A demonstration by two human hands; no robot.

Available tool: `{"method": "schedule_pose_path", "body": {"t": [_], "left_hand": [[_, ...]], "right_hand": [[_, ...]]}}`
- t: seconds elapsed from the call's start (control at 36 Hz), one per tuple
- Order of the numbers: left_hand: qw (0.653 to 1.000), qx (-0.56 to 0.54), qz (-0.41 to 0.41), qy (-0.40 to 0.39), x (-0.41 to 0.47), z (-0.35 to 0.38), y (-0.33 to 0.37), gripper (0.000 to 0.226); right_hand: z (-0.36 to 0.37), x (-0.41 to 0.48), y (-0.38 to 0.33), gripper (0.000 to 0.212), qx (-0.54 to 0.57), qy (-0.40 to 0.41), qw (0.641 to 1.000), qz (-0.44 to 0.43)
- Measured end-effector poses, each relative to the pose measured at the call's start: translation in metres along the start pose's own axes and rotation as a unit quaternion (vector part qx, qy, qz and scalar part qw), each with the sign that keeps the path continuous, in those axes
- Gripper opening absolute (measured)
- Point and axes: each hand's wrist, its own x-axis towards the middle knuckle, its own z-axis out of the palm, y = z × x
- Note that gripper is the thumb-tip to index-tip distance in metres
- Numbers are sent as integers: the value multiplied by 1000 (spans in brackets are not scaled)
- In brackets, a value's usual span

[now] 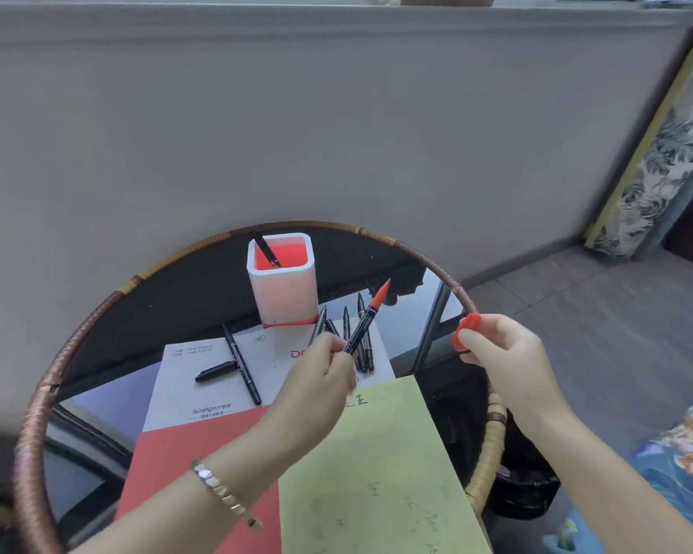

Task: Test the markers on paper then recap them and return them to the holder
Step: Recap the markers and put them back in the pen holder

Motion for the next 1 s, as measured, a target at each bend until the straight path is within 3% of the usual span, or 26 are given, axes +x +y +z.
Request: {"method": "schedule_pose_path", "body": {"t": [0.14,0.22,0.44,0.78,1.0], "left_hand": [[998,-59,-4,-19,-18,-22,-11,11],[996,-89,11,-14,-26,-29,-17,11],[995,-99,11,-15,-34,-37,-24,12],[994,-110,22,-12,-44,-43,-28,12],[994,-102,35,6,-44,-44,-21,9]], "right_hand": [[20,-7,-17,26,121,-19,992,-14],[31,-11,-26,25,144,-21,988,-48],[53,-21,-42,17,119,-12,987,-106],[64,-27,-42,15,158,-50,985,-38],[67,-35,-45,10,130,-102,985,-44]]}}
